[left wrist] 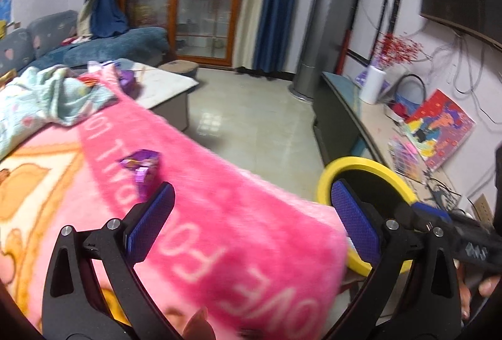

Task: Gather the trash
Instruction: 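Move both tools back over the blanket toward the last wrappers, then grasp the purple wrapper with the left tool while the right tool grasps the chocolate bar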

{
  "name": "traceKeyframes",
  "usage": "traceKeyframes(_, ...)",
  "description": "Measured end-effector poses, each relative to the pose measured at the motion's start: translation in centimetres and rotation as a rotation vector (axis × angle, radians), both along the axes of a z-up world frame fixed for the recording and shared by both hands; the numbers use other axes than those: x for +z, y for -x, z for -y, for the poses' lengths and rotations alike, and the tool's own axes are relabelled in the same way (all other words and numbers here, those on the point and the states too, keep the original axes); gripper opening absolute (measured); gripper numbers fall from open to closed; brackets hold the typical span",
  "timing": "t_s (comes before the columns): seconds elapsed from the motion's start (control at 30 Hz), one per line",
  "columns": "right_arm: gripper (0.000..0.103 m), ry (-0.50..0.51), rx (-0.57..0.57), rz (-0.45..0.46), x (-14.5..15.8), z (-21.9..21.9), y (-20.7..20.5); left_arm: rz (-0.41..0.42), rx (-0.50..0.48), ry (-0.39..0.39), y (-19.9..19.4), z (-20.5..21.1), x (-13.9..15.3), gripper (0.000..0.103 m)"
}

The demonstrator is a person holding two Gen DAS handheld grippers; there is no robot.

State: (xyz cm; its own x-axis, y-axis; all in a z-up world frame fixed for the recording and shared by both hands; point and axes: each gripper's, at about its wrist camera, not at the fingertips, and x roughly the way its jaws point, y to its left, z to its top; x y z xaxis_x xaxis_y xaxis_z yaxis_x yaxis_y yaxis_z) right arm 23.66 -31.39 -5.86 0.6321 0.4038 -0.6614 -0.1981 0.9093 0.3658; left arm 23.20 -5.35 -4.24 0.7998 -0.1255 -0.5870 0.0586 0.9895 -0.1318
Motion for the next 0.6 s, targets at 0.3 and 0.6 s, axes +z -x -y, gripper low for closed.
traceKeyframes(0.3, 0.064, 0.051, 0.245, -0.067, -1.4, -9.2, 2.6, -0.044, 0.128, 0.031, -1.5, -7.7, -1.2, 0.092)
traceKeyframes(0.6, 0.064, 0.073, 0.359, -0.193, -3.8, -14.3, 4.5, -0.098, 0.171, 0.125, -3.0, -11.7, -3.2, 0.076)
